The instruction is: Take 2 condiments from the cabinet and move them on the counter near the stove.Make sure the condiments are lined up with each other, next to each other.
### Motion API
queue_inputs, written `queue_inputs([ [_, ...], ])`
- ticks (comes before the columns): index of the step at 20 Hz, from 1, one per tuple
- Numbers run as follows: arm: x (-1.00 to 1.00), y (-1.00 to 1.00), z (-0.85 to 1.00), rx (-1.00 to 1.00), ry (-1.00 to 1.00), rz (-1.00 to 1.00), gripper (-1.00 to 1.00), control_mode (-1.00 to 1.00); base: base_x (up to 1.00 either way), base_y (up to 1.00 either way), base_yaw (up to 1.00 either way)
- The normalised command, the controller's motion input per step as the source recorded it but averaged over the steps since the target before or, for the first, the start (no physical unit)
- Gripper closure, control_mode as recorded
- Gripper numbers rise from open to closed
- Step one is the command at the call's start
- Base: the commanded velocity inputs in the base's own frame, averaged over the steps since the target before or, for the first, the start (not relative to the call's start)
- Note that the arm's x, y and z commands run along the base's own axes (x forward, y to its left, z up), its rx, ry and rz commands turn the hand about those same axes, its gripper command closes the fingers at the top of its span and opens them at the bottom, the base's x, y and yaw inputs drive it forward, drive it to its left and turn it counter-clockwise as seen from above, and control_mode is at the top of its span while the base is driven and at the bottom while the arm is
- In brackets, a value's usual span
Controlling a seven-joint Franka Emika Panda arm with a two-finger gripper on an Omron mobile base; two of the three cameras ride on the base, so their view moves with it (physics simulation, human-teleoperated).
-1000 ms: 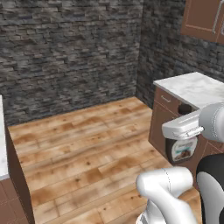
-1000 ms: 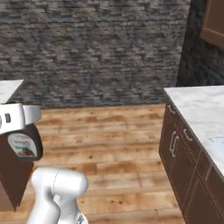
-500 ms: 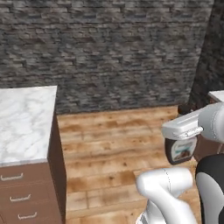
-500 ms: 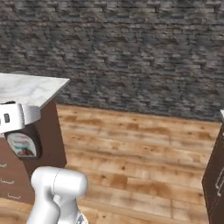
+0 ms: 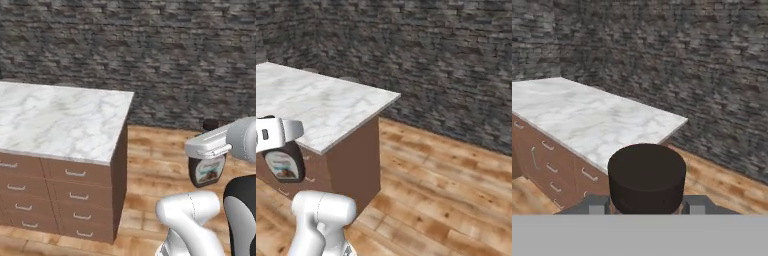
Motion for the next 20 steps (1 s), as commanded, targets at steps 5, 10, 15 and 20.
queue_inputs([
  [5,0.00,0.00,0.00,0.00,0.00,0.00,1.00,1.00,0.00,0.61,0.55],
  [10,0.00,0.00,0.00,0.00,0.00,0.00,1.00,1.00,0.00,0.63,0.53],
  [15,0.00,0.00,0.00,0.00,0.00,0.00,1.00,1.00,0.00,0.63,0.53],
  [20,0.00,0.00,0.00,0.00,0.00,0.00,1.00,1.00,0.02,0.60,0.54],
])
